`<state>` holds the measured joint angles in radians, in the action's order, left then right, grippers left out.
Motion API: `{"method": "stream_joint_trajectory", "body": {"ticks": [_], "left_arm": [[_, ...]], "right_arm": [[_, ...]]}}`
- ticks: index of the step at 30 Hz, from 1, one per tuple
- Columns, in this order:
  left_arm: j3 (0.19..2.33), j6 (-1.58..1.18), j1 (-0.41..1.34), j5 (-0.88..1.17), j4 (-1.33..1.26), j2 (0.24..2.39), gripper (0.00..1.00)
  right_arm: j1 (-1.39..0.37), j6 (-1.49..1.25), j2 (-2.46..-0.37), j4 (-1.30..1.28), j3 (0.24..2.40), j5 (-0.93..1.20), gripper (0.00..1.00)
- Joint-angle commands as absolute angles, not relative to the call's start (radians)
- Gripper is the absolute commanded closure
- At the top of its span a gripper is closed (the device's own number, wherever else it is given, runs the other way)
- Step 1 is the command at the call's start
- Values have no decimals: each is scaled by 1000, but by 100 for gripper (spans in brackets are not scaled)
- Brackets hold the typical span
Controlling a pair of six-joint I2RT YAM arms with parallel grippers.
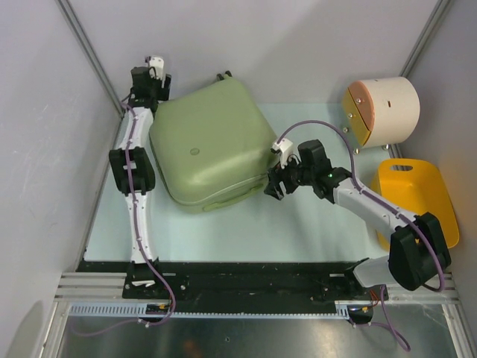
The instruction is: Open, take out, and arrange the luggage
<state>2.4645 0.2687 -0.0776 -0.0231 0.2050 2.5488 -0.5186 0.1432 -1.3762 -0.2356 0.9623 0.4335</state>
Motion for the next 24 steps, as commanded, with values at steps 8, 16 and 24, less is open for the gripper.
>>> {"method": "stream_joint_trajectory", "body": {"ticks": [8, 16, 24], "left_arm": [[1918, 782, -57, 57, 127, 2263, 24], [1337, 674, -48, 38, 204, 1828, 37], [1096, 390, -45, 247, 439, 1502, 43]], "right_arm": [[-511, 84, -1427, -210, 966, 324, 26], [-431, 89, -1518, -15, 1009, 247, 26], [-417, 110, -1820, 277, 1201, 298, 27]]}}
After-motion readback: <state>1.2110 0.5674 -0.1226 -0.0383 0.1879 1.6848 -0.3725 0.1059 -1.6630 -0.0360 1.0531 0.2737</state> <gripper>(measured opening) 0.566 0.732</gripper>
